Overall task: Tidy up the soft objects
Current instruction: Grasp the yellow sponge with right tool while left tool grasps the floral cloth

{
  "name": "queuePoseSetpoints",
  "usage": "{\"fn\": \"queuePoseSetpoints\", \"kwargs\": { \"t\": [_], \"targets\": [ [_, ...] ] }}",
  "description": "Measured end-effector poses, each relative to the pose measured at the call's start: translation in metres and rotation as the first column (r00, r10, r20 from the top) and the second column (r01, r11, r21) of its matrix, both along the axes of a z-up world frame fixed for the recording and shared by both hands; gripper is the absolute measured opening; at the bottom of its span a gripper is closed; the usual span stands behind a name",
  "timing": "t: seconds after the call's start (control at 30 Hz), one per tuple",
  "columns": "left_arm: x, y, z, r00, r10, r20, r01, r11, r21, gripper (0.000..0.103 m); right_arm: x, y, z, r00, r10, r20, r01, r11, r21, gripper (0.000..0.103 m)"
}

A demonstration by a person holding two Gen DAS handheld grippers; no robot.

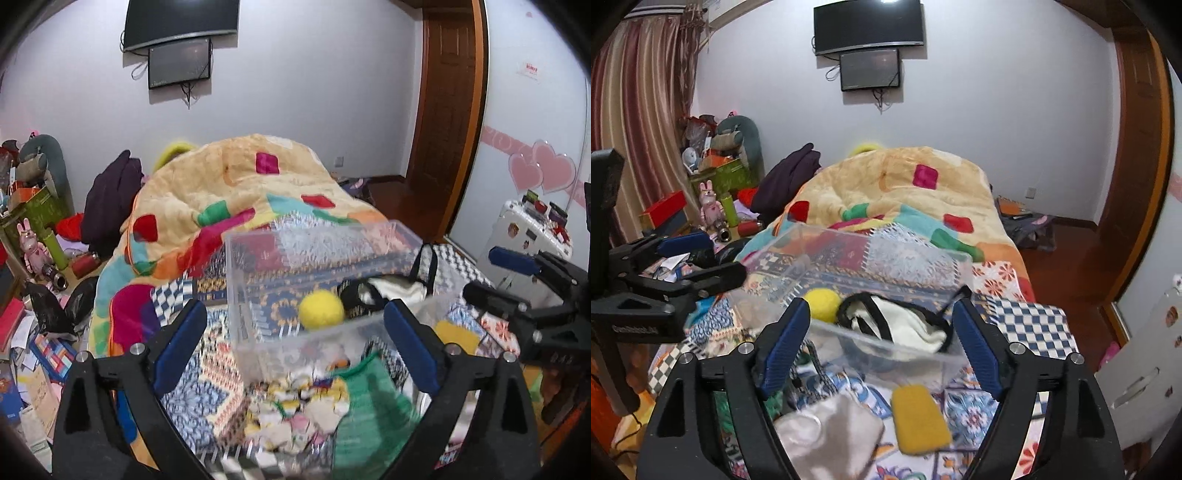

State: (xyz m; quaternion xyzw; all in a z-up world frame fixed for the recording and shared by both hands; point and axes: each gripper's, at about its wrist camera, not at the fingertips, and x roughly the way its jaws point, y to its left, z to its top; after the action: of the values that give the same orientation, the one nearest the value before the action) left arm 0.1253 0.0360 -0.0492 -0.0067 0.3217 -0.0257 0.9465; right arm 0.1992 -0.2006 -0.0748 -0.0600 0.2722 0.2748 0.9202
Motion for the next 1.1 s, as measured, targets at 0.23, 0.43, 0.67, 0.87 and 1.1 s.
{"fn": "queuePoseSetpoints", "kwargs": {
  "t": [0.23,0.43,0.67,0.87,1.1],
  "targets": [
    [-0.012,0.002,-0.036,0.995,-0.003,-0.099,0.005,1.000,0.020,0.098,0.002,-0.015,-0.028,0.995,-0.049,-0.082,0.046,0.998,-0.035,0.078],
    [-0.020,0.013,-0.057,0.990,0.015,-0.138,-0.016,1.000,-0.006,0.097,0.005,-0.028,-0.054,0.982,-0.080,-0.170,0.073,0.996,-0.048,0.077],
    [-0.020,0.027,-0.076,0.980,0.032,-0.195,-0.045,0.997,-0.062,0.065,0.007,-0.029,-0.076,0.966,-0.068,-0.248,0.056,0.997,-0.055,0.063],
    [-0.022,0.034,-0.082,0.979,0.027,-0.203,-0.050,0.993,-0.106,0.034,0.011,-0.030,-0.087,0.950,-0.064,-0.305,0.050,0.997,-0.051,0.036],
    [-0.030,0.037,-0.075,0.982,0.018,-0.186,-0.040,0.993,-0.112,0.017,0.002,-0.035,-0.079,0.963,-0.056,-0.265,0.049,0.998,-0.034,0.033]
  ]
}}
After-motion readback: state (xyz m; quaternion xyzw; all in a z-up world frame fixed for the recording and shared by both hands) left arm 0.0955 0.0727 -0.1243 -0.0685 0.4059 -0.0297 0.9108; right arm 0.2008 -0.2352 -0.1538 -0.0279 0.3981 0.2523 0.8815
